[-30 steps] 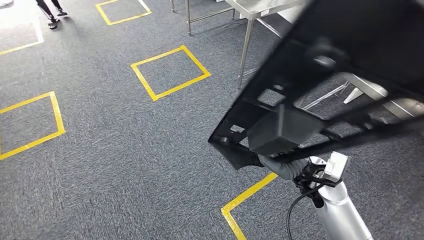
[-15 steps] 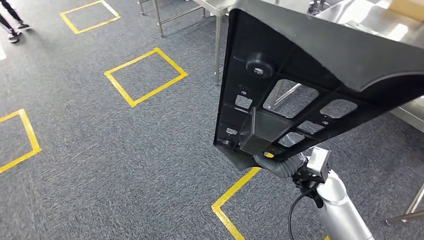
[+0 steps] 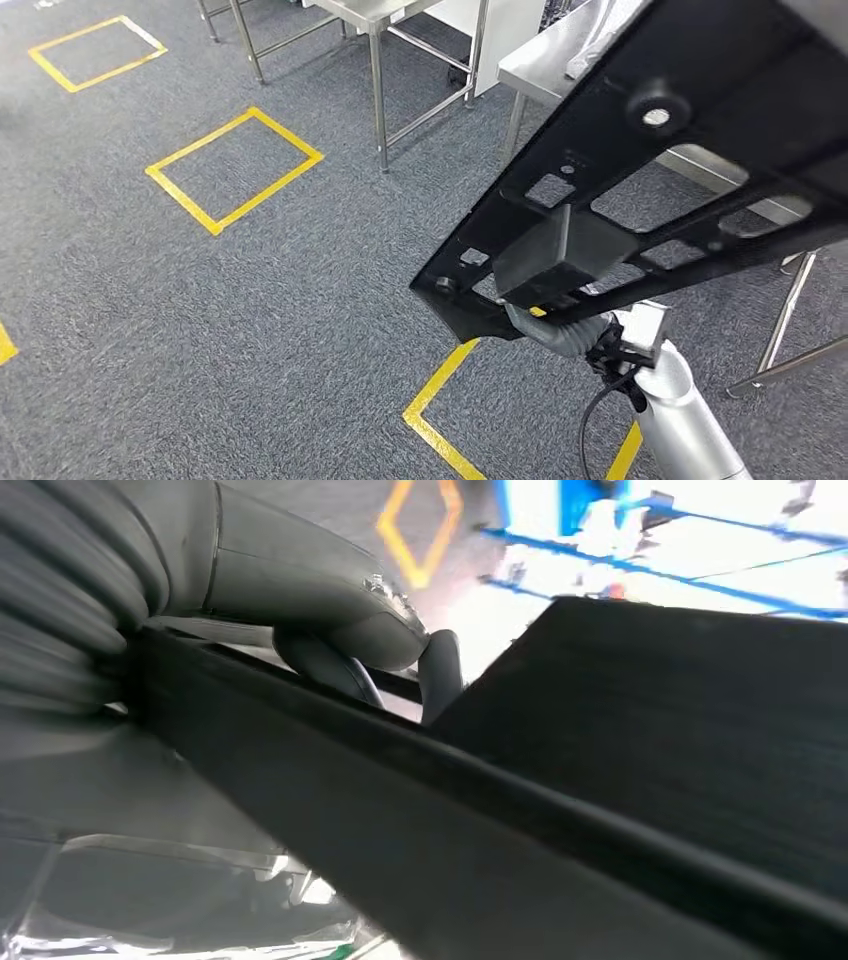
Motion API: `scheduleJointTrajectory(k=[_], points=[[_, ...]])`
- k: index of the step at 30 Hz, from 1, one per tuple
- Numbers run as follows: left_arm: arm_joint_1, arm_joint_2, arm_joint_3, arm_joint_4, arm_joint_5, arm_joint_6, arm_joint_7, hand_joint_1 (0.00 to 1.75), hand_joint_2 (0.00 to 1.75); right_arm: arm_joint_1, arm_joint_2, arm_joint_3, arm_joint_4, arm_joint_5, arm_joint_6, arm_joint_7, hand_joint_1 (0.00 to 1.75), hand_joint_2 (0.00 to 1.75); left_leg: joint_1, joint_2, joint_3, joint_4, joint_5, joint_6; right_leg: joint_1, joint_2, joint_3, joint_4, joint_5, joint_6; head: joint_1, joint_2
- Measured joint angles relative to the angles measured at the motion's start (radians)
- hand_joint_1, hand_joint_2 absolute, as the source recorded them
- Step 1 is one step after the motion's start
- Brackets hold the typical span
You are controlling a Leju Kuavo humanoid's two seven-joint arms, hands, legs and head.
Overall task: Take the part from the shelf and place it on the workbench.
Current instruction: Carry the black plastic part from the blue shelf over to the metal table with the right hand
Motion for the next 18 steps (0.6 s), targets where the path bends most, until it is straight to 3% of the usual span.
scheduleJointTrajectory(k=[2,4,6,7,8,10,12,13,15,17,18], points=[[-0.002,-0.001,0.0,0.0,0.0,0.001,0.0,0.0,1.75,-0.001,-0.005,0.001,0.0,0.006,-0.018,-0.008,1.75,1.75,0.002,0.018,0.004,-0.012,0.008,0.015,0.002,-0.038,-0.019,0.04,-0.028,0.011,0.0,0.0],[-0.001,-0.002,0.0,0.0,0.0,0.003,0.0,0.0,1.75,-0.006,-0.002,-0.001,0.0,-0.018,-0.024,-0.042,1.75,1.75,0.0,0.037,0.005,-0.016,0.01,0.022,0.002,-0.083,-0.073,0.154,-0.089,0.017,0.0,0.0],[0.002,-0.002,0.0,0.0,0.0,0.006,-0.001,0.0,1.75,-0.01,0.005,-0.006,-0.002,-0.04,-0.016,-0.049,1.75,1.75,-0.002,0.058,0.005,-0.015,0.008,0.023,0.0,-0.096,-0.124,0.26,-0.126,0.021,0.0,0.0],[0.002,-0.002,0.0,0.0,0.0,0.006,-0.002,0.0,1.75,-0.011,0.007,-0.009,-0.002,-0.039,-0.01,-0.033,1.75,1.75,-0.002,0.068,0.005,-0.015,0.007,0.023,-0.001,-0.099,-0.129,0.271,-0.12,0.022,0.0,0.0],[0.001,-0.002,0.0,0.0,0.0,0.005,-0.002,0.0,1.75,-0.013,0.008,-0.01,-0.003,-0.03,-0.007,-0.013,1.75,1.75,-0.002,0.077,0.006,-0.014,0.005,0.021,-0.001,-0.104,-0.114,0.242,-0.095,0.022,0.0,0.0],[0.0,-0.002,0.0,0.0,0.0,0.002,-0.005,0.0,1.75,-0.022,0.009,-0.01,-0.002,-0.005,-0.012,0.012,1.75,1.75,-0.005,0.093,0.011,-0.012,0.0,0.016,0.001,-0.135,-0.042,0.106,-0.032,0.017,0.0,0.0],[-0.001,-0.002,0.0,0.0,0.0,0.001,-0.007,0.0,1.75,-0.035,0.011,-0.009,-0.001,0.001,-0.024,-0.005,1.75,1.75,-0.011,0.107,0.014,-0.01,-0.006,0.006,0.008,-0.163,0.008,0.007,-0.004,0.005,0.0,0.0],[-0.001,-0.002,0.0,0.0,0.0,0.001,-0.008,0.0,1.75,-0.037,0.012,-0.01,-0.001,-0.008,-0.026,-0.021,1.75,1.75,-0.013,0.114,0.016,-0.01,-0.008,0.0,0.012,-0.165,0.012,-0.006,-0.006,0.0,0.0,0.0],[-0.003,-0.001,-0.001,0.0,0.0,0.001,-0.009,0.0,1.75,-0.033,0.013,-0.013,-0.003,-0.032,-0.02,-0.035,1.75,1.75,-0.013,0.124,0.019,-0.008,-0.014,-0.01,0.011,-0.146,0.011,-0.009,-0.004,-0.011,0.0,0.0],[-0.005,0.0,-0.001,0.0,0.0,0.0,-0.01,0.0,1.75,-0.031,0.013,-0.015,-0.003,-0.032,-0.017,-0.021,1.75,1.75,-0.01,0.099,0.007,0.029,-0.043,-0.021,0.006,-0.128,0.014,-0.014,0.0,-0.022,0.0,0.0],[-0.005,0.0,-0.001,0.0,0.0,-0.001,-0.011,0.0,1.75,-0.031,0.013,-0.015,-0.001,-0.025,-0.018,-0.016,1.75,1.75,-0.007,0.078,-0.014,0.076,-0.071,-0.025,0.003,-0.119,0.015,-0.016,0.002,-0.027,0.0,0.0]])
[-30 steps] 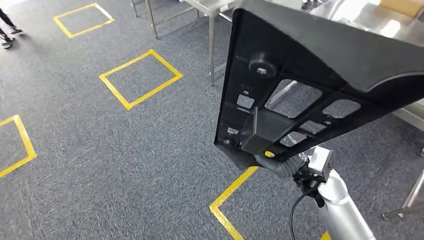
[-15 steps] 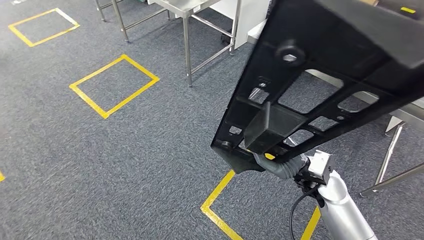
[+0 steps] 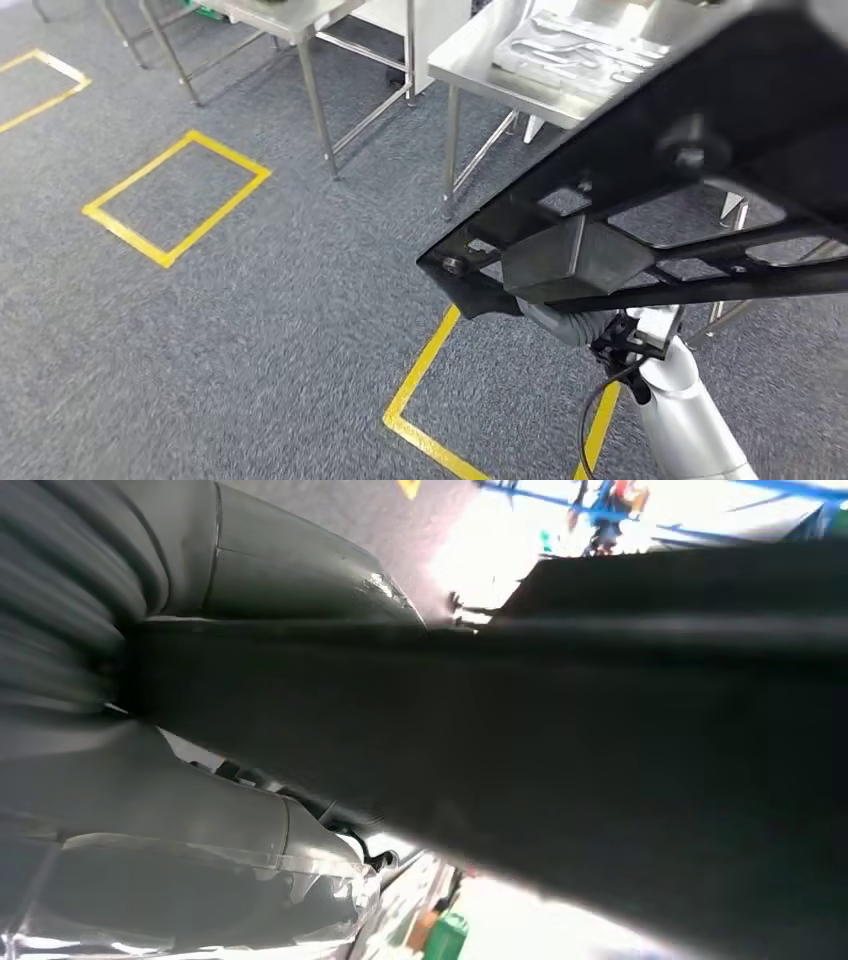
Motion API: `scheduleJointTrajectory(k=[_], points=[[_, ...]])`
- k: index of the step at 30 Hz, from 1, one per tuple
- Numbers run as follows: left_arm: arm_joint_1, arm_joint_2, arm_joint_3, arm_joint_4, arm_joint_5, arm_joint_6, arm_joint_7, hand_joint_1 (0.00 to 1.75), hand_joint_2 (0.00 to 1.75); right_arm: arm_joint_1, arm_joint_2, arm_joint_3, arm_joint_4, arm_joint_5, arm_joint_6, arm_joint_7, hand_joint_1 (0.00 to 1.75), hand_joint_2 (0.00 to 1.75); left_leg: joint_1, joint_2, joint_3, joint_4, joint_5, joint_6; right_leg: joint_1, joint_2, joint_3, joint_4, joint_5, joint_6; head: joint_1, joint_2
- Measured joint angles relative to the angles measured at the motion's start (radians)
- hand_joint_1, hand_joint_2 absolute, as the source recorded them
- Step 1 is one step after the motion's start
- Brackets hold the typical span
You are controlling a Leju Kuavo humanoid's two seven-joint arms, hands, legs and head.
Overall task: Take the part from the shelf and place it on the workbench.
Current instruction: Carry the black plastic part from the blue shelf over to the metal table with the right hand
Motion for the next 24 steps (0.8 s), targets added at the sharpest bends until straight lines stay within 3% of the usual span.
scheduleJointTrajectory(k=[2,3,4,6,8,10,12,14,16,18,19,20,22,24], points=[[0.002,0.0,0.0,0.0,0.0,-0.001,-0.001,0.0,1.75,0.0,0.0,0.001,0.006,0.005,0.006,-0.004,1.75,1.75,0.001,-0.027,-0.063,0.132,-0.06,-0.004,0.001,0.02,-0.001,0.001,0.001,-0.006,0.0,0.0],[0.002,-0.001,0.0,0.0,0.0,-0.001,0.0,0.0,1.75,0.001,0.0,0.002,0.009,0.005,0.012,0.001,1.75,1.75,0.002,-0.031,-0.088,0.183,-0.074,-0.005,0.001,0.031,-0.002,0.002,0.001,-0.006,0.0,0.0],[0.003,-0.001,0.0,0.0,0.0,-0.001,0.001,0.0,1.75,0.001,0.0,0.003,0.01,0.006,0.016,0.007,1.75,1.75,0.002,-0.032,-0.1,0.201,-0.069,-0.006,0.001,0.044,-0.002,0.003,0.0,-0.006,0.0,0.0],[0.002,0.0,0.0,0.0,0.0,-0.001,0.003,0.0,1.75,0.001,0.003,0.006,0.011,0.008,0.019,0.008,1.75,1.75,0.004,-0.041,-0.071,0.124,-0.005,-0.003,0.001,0.068,-0.002,0.009,-0.002,-0.003,0.0,0.0],[0.001,0.0,0.0,0.0,0.0,0.0,0.004,0.0,1.75,-0.004,0.008,0.01,0.014,-0.004,0.024,-0.009,1.75,1.75,0.008,-0.074,-0.018,-0.004,0.053,0.004,0.001,0.089,-0.005,0.017,-0.005,0.003,0.0,0.0],[0.001,0.0,0.0,0.0,0.0,0.002,0.005,0.0,1.75,-0.017,0.011,0.013,0.018,-0.011,0.031,0.0,1.75,1.75,0.008,-0.094,0.005,-0.06,0.063,0.012,0.001,0.107,-0.012,0.02,-0.003,0.014,0.0,0.0],[-0.001,-0.001,0.001,0.0,0.0,0.005,0.005,0.0,1.75,-0.027,0.011,0.017,0.028,-0.013,0.029,0.01,1.75,1.75,0.007,-0.082,0.007,-0.066,0.066,0.023,-0.001,0.121,-0.016,0.018,0.001,0.028,0.0,0.0],[-0.003,-0.002,0.001,0.0,0.0,0.006,0.004,0.0,1.75,-0.034,0.011,0.019,0.041,-0.028,0.023,0.003,1.75,1.75,0.009,-0.067,0.01,-0.076,0.073,0.038,0.0,0.092,-0.028,0.041,-0.016,0.04,0.0,0.0],[-0.001,-0.003,0.002,0.0,0.0,0.006,0.004,0.0,1.75,-0.048,0.012,0.021,0.051,-0.042,0.02,0.005,1.75,1.75,0.009,-0.048,0.011,-0.082,0.078,0.047,0.0,0.043,-0.072,0.134,-0.07,0.048,0.0,0.0],[0.002,-0.003,0.002,0.0,0.0,0.007,0.004,0.0,1.75,-0.055,0.012,0.023,0.061,-0.047,0.015,0.01,1.75,1.75,0.006,-0.029,0.01,-0.082,0.077,0.05,-0.002,0.025,-0.129,0.254,-0.12,0.054,0.0,0.0],[0.003,-0.003,0.002,0.0,0.0,0.007,0.004,0.0,1.75,-0.053,0.013,0.024,0.065,-0.051,0.01,0.009,1.75,1.75,0.006,-0.02,0.01,-0.081,0.076,0.05,-0.003,0.021,-0.142,0.281,-0.122,0.055,0.0,0.0],[0.002,-0.003,0.001,0.0,0.0,0.007,0.005,0.0,1.75,-0.05,0.014,0.023,0.067,-0.054,0.006,0.006,1.75,1.75,0.006,-0.011,0.011,-0.081,0.075,0.05,-0.003,0.018,-0.136,0.271,-0.106,0.055,0.0,0.0],[0.0,-0.004,0.001,0.0,0.0,0.006,0.006,0.0,1.75,-0.048,0.014,0.02,0.068,-0.059,0.0,0.0,1.75,1.75,0.005,0.006,0.015,-0.081,0.072,0.046,-0.001,-0.005,-0.072,0.151,-0.042,0.05,0.0,0.0],[-0.002,-0.005,0.001,0.0,0.0,0.005,0.008,0.0,1.75,-0.05,0.015,0.016,0.067,-0.06,-0.002,-0.002,1.75,1.75,0.0,0.02,0.019,-0.079,0.066,0.038,0.01,-0.041,-0.014,0.038,-0.006,0.037,0.0,0.0]])
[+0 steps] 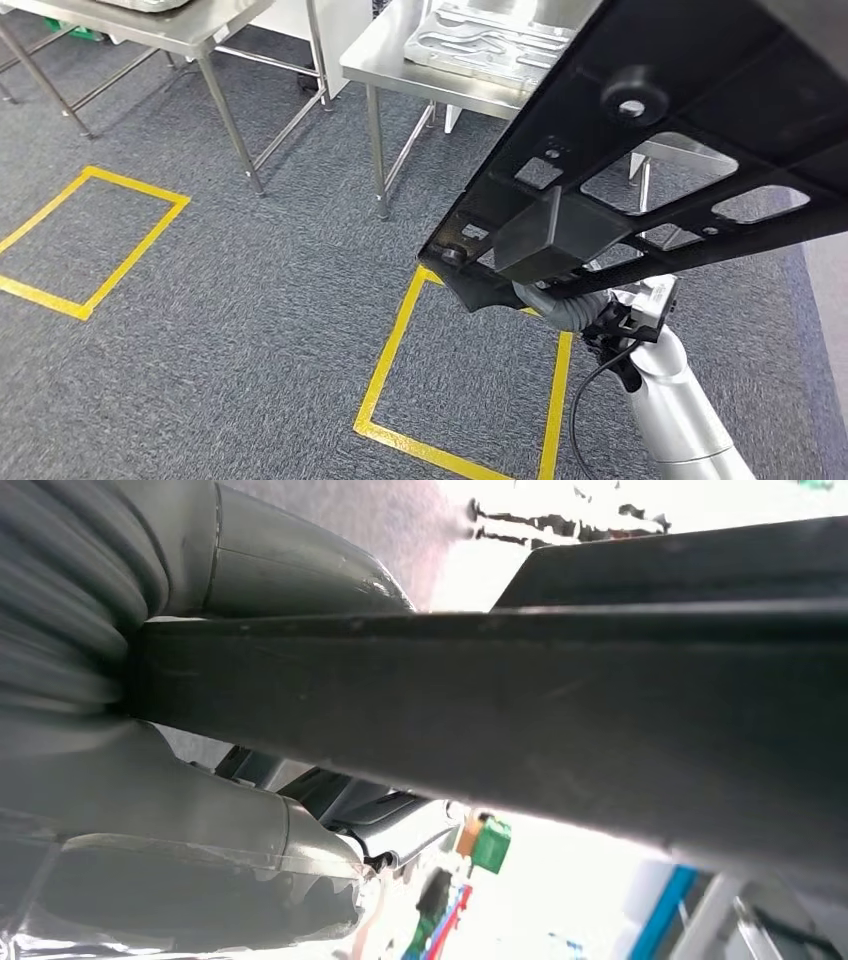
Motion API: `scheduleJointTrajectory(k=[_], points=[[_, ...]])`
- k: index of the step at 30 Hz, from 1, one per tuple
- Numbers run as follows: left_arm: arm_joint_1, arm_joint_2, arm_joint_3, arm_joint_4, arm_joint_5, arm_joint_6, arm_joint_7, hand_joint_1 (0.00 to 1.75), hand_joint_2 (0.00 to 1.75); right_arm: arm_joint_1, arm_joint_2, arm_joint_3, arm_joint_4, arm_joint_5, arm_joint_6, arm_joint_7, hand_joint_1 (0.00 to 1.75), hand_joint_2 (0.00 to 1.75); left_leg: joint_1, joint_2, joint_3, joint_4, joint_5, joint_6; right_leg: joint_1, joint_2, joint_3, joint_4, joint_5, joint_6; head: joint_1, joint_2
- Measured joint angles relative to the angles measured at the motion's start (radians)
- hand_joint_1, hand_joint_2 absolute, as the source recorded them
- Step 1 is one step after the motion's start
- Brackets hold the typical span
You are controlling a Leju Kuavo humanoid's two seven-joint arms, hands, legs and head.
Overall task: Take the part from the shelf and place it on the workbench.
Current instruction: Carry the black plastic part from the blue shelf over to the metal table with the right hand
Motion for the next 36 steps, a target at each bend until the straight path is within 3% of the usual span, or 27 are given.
scheduleJointTrajectory(k=[1,3,5,7,9,10,11,13,15,16,18,19,21,23,24,25,26,27,29,31,33,36], points=[[0.0,0.0,0.0,0.0,0.0,0.0,0.001,0.0,1.75,0.0,0.0,-0.002,0.0,0.0,0.0,0.0,1.75,1.75,-0.002,0.008,0.002,0.0,-0.003,-0.005,0.005,-0.009,0.01,-0.024,0.003,-0.007,0.0,0.0],[-0.002,-0.001,0.0,0.0,0.0,0.0,0.001,0.0,1.75,0.001,0.0,-0.006,0.0,0.0,0.0,0.0,1.75,1.75,-0.005,0.024,0.006,-0.002,-0.006,-0.015,0.006,0.009,0.008,-0.03,0.003,-0.018,0.0,0.0],[-0.004,-0.001,0.0,0.0,0.0,0.0,0.002,0.0,1.75,0.001,0.001,-0.009,-0.001,-0.001,0.0,-0.001,1.75,1.75,-0.003,0.007,0.004,0.016,-0.024,-0.026,-0.001,0.028,0.011,-0.037,0.007,-0.029,0.0,0.0],[-0.003,-0.001,0.0,0.0,0.0,0.0,0.002,0.0,1.75,0.0,0.002,-0.01,-0.001,-0.002,0.0,-0.001,1.75,1.75,0.0,-0.035,-0.032,0.105,-0.078,-0.034,-0.006,0.045,0.013,-0.041,0.011,-0.038,0.0,0.0],[0.0,-0.001,0.0,0.0,0.0,0.0,0.002,0.0,1.75,0.002,0.004,-0.01,0.0,-0.002,0.001,-0.001,1.75,1.75,0.0,-0.052,-0.096,0.24,-0.136,-0.036,-0.006,0.066,0.012,-0.041,0.011,-0.042,0.0,0.0],[0.001,-0.001,0.0,0.0,0.0,0.001,0.003,0.0,1.75,0.004,0.004,-0.01,0.0,-0.002,0.002,-0.001,1.75,1.75,0.0,-0.053,-0.117,0.28,-0.142,-0.037,-0.006,0.078,0.013,-0.04,0.011,-0.042,0.0,0.0],[0.002,-0.001,0.0,0.0,0.0,0.001,0.003,0.0,1.75,0.005,0.005,-0.01,0.0,-0.002,0.002,-0.001,1.75,1.75,0.001,-0.054,-0.123,0.283,-0.129,-0.037,-0.006,0.091,0.013,-0.04,0.011,-0.042,0.0,0.0],[0.001,-0.001,0.0,0.0,0.0,0.001,0.003,0.0,1.75,0.007,0.007,-0.01,0.0,-0.002,0.002,0.0,1.75,1.75,0.001,-0.067,-0.083,0.18,-0.055,-0.032,-0.007,0.114,0.015,-0.036,0.009,-0.039,0.0,0.0],[0.0,-0.001,0.0,0.0,0.0,0.001,0.003,0.0,1.75,0.006,0.008,-0.01,0.0,-0.002,0.002,0.001,1.75,1.75,0.004,-0.101,-0.033,0.057,-0.003,-0.024,-0.005,0.134,0.011,-0.029,0.007,-0.032,0.0,0.0],[0.0,0.0,0.0,0.0,0.0,0.001,0.004,0.0,1.75,0.006,0.009,-0.01,0.0,-0.001,0.002,0.002,1.75,1.75,0.005,-0.114,-0.02,0.024,0.006,-0.02,-0.005,0.143,0.007,-0.026,0.007,-0.027,0.0,0.0],[-0.002,0.0,0.0,0.0,0.0,0.001,0.004,0.0,1.75,0.007,0.009,-0.01,0.001,-0.001,0.002,0.004,1.75,1.75,0.004,-0.109,-0.015,0.009,0.005,-0.01,-0.008,0.159,0.0,-0.027,0.011,-0.013,0.0,0.0],[-0.004,-0.001,0.0,0.0,0.0,0.001,0.004,0.0,1.75,0.009,0.009,-0.01,0.001,-0.001,0.002,0.004,1.75,1.75,0.004,-0.101,-0.013,0.004,0.009,-0.003,-0.009,0.157,-0.001,-0.027,0.011,-0.007,0.0,0.0],[-0.007,-0.002,0.0,0.0,0.0,0.0,0.004,0.0,1.75,0.006,0.009,-0.011,0.003,0.0,0.002,0.003,1.75,1.75,0.006,-0.083,-0.008,-0.007,0.016,0.01,-0.009,0.122,-0.018,0.007,-0.012,0.004,0.0,0.0],[-0.004,-0.002,0.0,0.0,0.0,0.001,0.003,0.0,1.75,-0.001,0.01,-0.01,0.008,0.0,0.002,0.003,1.75,1.75,0.005,-0.065,-0.006,-0.011,0.017,0.016,-0.01,0.077,-0.069,0.115,-0.069,0.012,0.0,0.0],[-0.002,-0.002,0.0,0.0,0.0,0.002,0.003,0.0,1.75,-0.003,0.011,-0.009,0.012,0.0,0.003,0.003,1.75,1.75,0.004,-0.055,-0.006,-0.011,0.016,0.017,-0.011,0.068,-0.102,0.179,-0.095,0.016,0.0,0.0],[0.0,-0.002,0.0,0.0,0.0,0.004,0.002,0.0,1.75,-0.004,0.011,-0.007,0.016,0.0,0.004,0.002,1.75,1.75,0.004,-0.047,-0.006,-0.01,0.015,0.017,-0.013,0.063,-0.124,0.224,-0.108,0.018,0.0,0.0],[0.001,-0.002,0.0,0.0,0.0,0.006,0.003,0.0,1.75,-0.004,0.011,-0.006,0.021,-0.002,0.004,0.0,1.75,1.75,0.004,-0.041,-0.006,-0.01,0.014,0.017,-0.014,0.061,-0.131,0.237,-0.102,0.02,0.0,0.0],[0.002,-0.002,0.001,0.0,0.0,0.008,0.004,0.0,1.75,-0.006,0.011,-0.004,0.026,-0.006,0.004,-0.004,1.75,1.75,0.004,-0.036,-0.006,-0.009,0.013,0.015,-0.015,0.059,-0.116,0.209,-0.079,0.02,0.0,0.0],[0.0,-0.002,0.001,0.0,0.0,0.015,0.006,0.0,1.75,-0.015,0.011,-0.003,0.034,-0.013,0.003,-0.015,1.75,1.75,0.003,-0.028,-0.003,-0.008,0.01,0.011,-0.015,0.05,-0.043,0.073,-0.017,0.014,0.0,0.0],[-0.001,-0.002,0.001,0.0,0.0,0.02,0.008,0.0,1.75,-0.028,0.012,-0.003,0.041,-0.017,0.002,-0.024,1.75,1.75,0.0,-0.024,-0.002,-0.006,0.007,0.002,-0.009,0.043,0.008,-0.025,0.009,0.002,0.0,0.0],[-0.001,-0.002,0.001,0.0,0.0,0.022,0.01,0.0,1.75,-0.034,0.012,-0.004,0.046,-0.017,-0.002,-0.029,1.75,1.75,-0.001,-0.022,-0.001,-0.009,0.003,-0.01,-0.003,0.044,0.013,-0.039,0.005,-0.01,0.0,0.0],[-0.004,-0.002,0.001,0.0,0.0,0.022,0.015,0.0,1.75,-0.034,0.012,-0.006,0.05,-0.018,-0.004,-0.031,1.75,1.75,0.0,-0.026,0.004,-0.004,-0.004,-0.025,-0.009,0.049,0.024,-0.05,0.004,-0.025,0.0,0.0]])
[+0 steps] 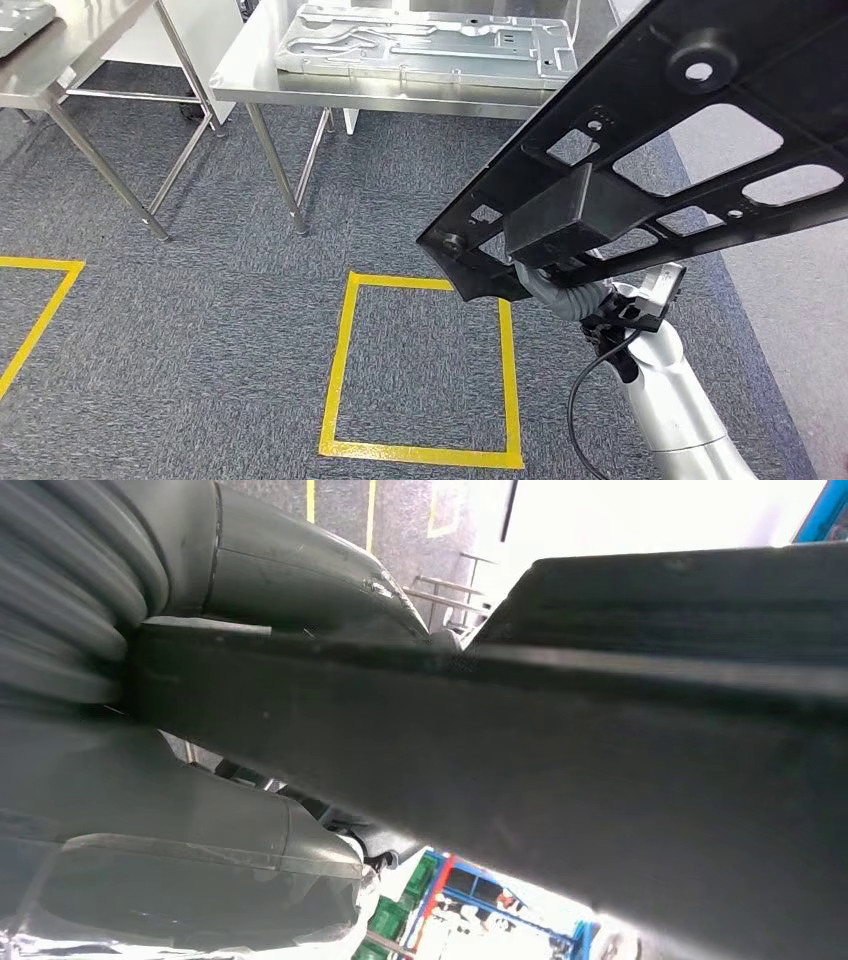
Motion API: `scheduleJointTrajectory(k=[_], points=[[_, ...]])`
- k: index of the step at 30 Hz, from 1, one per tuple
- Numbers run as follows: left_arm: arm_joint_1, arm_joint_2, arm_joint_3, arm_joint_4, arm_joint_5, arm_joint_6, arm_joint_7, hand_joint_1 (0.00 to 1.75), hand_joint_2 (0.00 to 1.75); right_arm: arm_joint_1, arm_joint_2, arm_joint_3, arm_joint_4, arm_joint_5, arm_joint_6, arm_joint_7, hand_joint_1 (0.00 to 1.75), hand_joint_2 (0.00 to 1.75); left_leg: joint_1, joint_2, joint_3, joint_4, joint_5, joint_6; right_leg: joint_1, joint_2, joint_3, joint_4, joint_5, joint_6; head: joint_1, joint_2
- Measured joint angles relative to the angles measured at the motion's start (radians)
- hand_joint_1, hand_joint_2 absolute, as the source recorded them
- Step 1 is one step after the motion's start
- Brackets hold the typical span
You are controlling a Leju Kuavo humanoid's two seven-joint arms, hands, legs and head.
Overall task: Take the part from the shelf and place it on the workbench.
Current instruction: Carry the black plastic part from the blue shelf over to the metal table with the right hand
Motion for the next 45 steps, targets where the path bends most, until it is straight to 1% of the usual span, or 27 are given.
scheduleJointTrajectory(k=[5,6,9,10,11,13,16,18,20,22,23,24,26,28,29,31,32,34,35,37,38,39,40,42,43,44,45], points=[[0.0,0.0,0.0,0.0,0.0,0.0,0.001,0.0,1.75,0.0,0.0,0.0,0.0,0.0,0.0,0.0,1.75,1.75,0.001,-0.007,-0.001,0.009,-0.004,-0.002,-0.002,0.001,0.005,-0.004,0.0,-0.003,0.0,0.0],[0.0,0.0,0.0,0.0,0.0,0.0,0.001,0.0,1.75,-0.001,0.0,0.0,0.0,-0.001,0.0,-0.001,1.75,1.75,0.001,-0.011,-0.012,0.032,-0.016,-0.003,-0.002,0.002,0.007,-0.004,-0.001,-0.006,0.0,0.0],[0.006,0.0,0.0,0.0,0.0,0.001,0.002,0.0,1.75,-0.003,0.0,0.001,0.005,-0.002,0.001,-0.002,1.75,1.75,0.002,-0.025,-0.117,0.219,-0.084,-0.005,0.002,0.009,0.019,-0.003,-0.014,-0.018,0.0,0.0],[0.009,0.0,0.001,0.0,0.0,0.002,0.002,0.0,1.75,-0.003,0.0,0.002,0.009,-0.004,0.002,-0.003,1.75,1.75,0.001,-0.028,-0.125,0.203,-0.053,-0.002,0.004,0.016,0.034,-0.003,-0.026,-0.017,0.0,0.0],[0.011,0.0,0.001,0.0,0.0,0.003,0.003,0.0,1.75,-0.004,0.0,0.003,0.012,-0.007,0.003,-0.006,1.75,1.75,0.0,-0.03,-0.113,0.154,-0.016,0.003,0.006,0.023,0.048,-0.001,-0.04,-0.012,0.0,0.0],[0.013,0.001,0.003,0.0,0.0,0.004,0.004,0.0,1.75,-0.007,0.0,0.005,0.018,-0.013,0.004,-0.011,1.75,1.75,-0.004,-0.034,-0.061,0.016,0.054,0.018,0.008,0.034,0.073,-0.002,-0.061,0.001,0.0,0.0],[0.01,0.002,0.004,0.0,0.0,0.005,0.005,0.0,1.75,-0.009,-0.002,0.007,0.02,-0.014,0.004,-0.014,1.75,1.75,-0.004,-0.033,-0.039,-0.003,0.038,0.035,0.007,0.033,0.074,0.018,-0.057,0.017,0.0,0.0],[0.01,0.002,0.004,0.0,0.0,0.005,0.005,0.0,1.75,-0.012,-0.004,0.008,0.021,-0.015,0.003,-0.015,1.75,1.75,0.0,-0.033,-0.016,-0.011,0.027,0.045,0.005,0.024,0.027,0.101,-0.06,0.025,0.0,0.0],[0.01,0.002,0.005,0.0,0.0,0.005,0.006,0.0,1.75,-0.014,-0.005,0.008,0.024,-0.015,0.003,-0.016,1.75,1.75,0.001,-0.033,0.004,-0.014,0.011,0.05,0.001,0.018,-0.064,0.223,-0.091,0.034,0.0,0.0],[0.012,0.001,0.006,0.0,0.0,0.005,0.006,0.0,1.75,-0.011,-0.005,0.01,0.029,-0.015,0.003,-0.016,1.75,1.75,0.001,-0.033,0.028,-0.015,-0.011,0.049,-0.002,0.015,-0.142,0.291,-0.124,0.042,0.0,0.0],[0.013,0.001,0.006,0.0,0.0,0.005,0.006,0.0,1.75,-0.011,-0.005,0.011,0.031,-0.015,0.003,-0.016,1.75,1.75,0.002,-0.033,0.044,-0.015,-0.023,0.047,-0.004,0.013,-0.16,0.282,-0.122,0.044,0.0,0.0],[0.014,0.001,0.006,0.0,0.0,0.005,0.006,0.0,1.75,-0.011,-0.005,0.011,0.032,-0.015,0.003,-0.016,1.75,1.75,0.002,-0.034,0.062,-0.015,-0.037,0.045,-0.005,0.011,-0.161,0.241,-0.097,0.043,0.0,0.0],[0.014,0.0,0.006,0.0,0.0,0.005,0.006,0.0,1.75,-0.011,-0.006,0.011,0.034,-0.015,0.003,-0.016,1.75,1.75,0.002,-0.033,0.098,-0.015,-0.067,0.039,-0.004,0.002,-0.138,0.116,0.011,0.038,0.0,0.0],[0.011,0.0,0.007,0.0,0.0,0.004,0.006,0.0,1.75,-0.013,-0.007,0.011,0.037,-0.015,0.004,-0.016,1.75,1.75,0.0,-0.031,0.121,-0.025,-0.09,0.028,0.002,-0.005,-0.12,0.04,0.082,0.025,0.001,0.0],[0.009,0.0,0.007,0.0,0.0,0.004,0.006,0.0,1.75,-0.015,-0.009,0.011,0.039,-0.016,0.004,-0.017,1.75,1.75,-0.001,-0.03,0.131,-0.028,-0.093,0.021,0.005,-0.005,-0.116,0.029,0.087,0.018,0.002,0.0],[0.006,0.0,0.007,0.0,0.0,0.004,0.007,0.0,1.75,-0.023,-0.012,0.011,0.042,-0.017,0.006,-0.02,1.75,1.75,-0.002,-0.028,0.141,-0.016,-0.084,0.01,0.004,0.003,-0.096,0.022,0.071,0.002,0.002,0.0],[0.005,0.001,0.007,0.0,0.0,0.004,0.008,0.0,1.75,-0.029,-0.013,0.011,0.044,-0.018,0.007,-0.021,1.75,1.75,-0.001,-0.029,0.133,0.017,-0.074,0.006,0.003,0.007,-0.081,0.017,0.062,-0.005,0.002,0.0],[0.004,0.001,0.007,0.0,0.0,0.004,0.009,0.0,1.75,-0.043,-0.014,0.012,0.048,-0.019,0.007,-0.023,1.75,1.75,0.001,-0.031,0.07,0.127,-0.074,0.003,0.003,0.011,-0.05,0.013,0.041,-0.016,0.002,0.0],[0.004,0.001,0.007,0.0,0.0,0.005,0.008,0.0,1.75,-0.048,-0.014,0.013,0.051,-0.019,0.007,-0.023,1.75,1.75,0.001,-0.031,0.023,0.189,-0.093,0.002,0.005,0.012,-0.035,0.013,0.028,-0.02,0.002,0.0],[0.007,0.001,0.008,0.0,0.0,0.006,0.008,0.0,1.75,-0.051,-0.013,0.016,0.057,-0.019,0.007,-0.023,1.75,1.75,0.0,-0.031,-0.063,0.262,-0.17,0.001,0.008,0.015,-0.001,0.012,-0.001,-0.024,0.002,0.0],[0.009,0.0,0.008,0.0,0.0,0.006,0.008,0.0,1.75,-0.052,-0.013,0.017,0.06,-0.019,0.008,-0.023,1.75,1.75,0.0,-0.031,-0.091,0.261,-0.203,0.002,0.011,0.017,0.02,0.012,-0.017,-0.024,0.002,0.0],[0.012,0.0,0.008,0.0,0.0,0.007,0.008,0.0,1.75,-0.052,-0.012,0.018,0.062,-0.019,0.008,-0.023,1.75,1.75,-0.001,-0.032,-0.107,0.235,-0.208,0.005,0.013,0.019,0.042,0.012,-0.034,-0.025,0.002,0.0],[0.015,0.0,0.008,0.0,0.0,0.008,0.008,0.0,1.75,-0.053,-0.012,0.019,0.064,-0.019,0.007,-0.023,1.75,1.75,-0.002,-0.032,-0.115,0.191,-0.177,0.011,0.016,0.02,0.064,0.012,-0.05,-0.025,0.002,0.0],[0.02,0.002,0.009,0.0,0.0,0.008,0.008,0.0,1.75,-0.054,-0.011,0.021,0.067,-0.019,0.007,-0.023,1.75,1.75,-0.01,-0.038,-0.117,0.09,-0.033,0.027,0.02,0.024,0.102,0.011,-0.082,-0.022,0.002,0.0],[0.021,0.003,0.01,0.0,0.0,0.008,0.008,0.0,1.75,-0.055,-0.009,0.022,0.069,-0.018,0.006,-0.021,1.75,1.75,-0.015,-0.042,-0.112,0.058,0.023,0.033,0.021,0.027,0.117,0.01,-0.098,-0.018,0.002,0.0],[0.021,0.005,0.01,0.0,0.0,0.008,0.009,0.0,1.75,-0.056,-0.008,0.023,0.07,-0.017,0.006,-0.02,1.75,1.75,-0.019,-0.047,-0.103,0.039,0.055,0.037,0.019,0.031,0.131,0.014,-0.106,-0.013,0.003,0.0],[0.02,0.005,0.01,0.0,0.001,0.007,0.009,0.0,1.75,-0.057,-0.007,0.024,0.07,-0.017,0.006,-0.02,1.75,1.75,-0.021,-0.051,-0.09,0.033,0.052,0.039,0.018,0.034,0.14,0.023,-0.108,-0.006,0.002,0.0]])
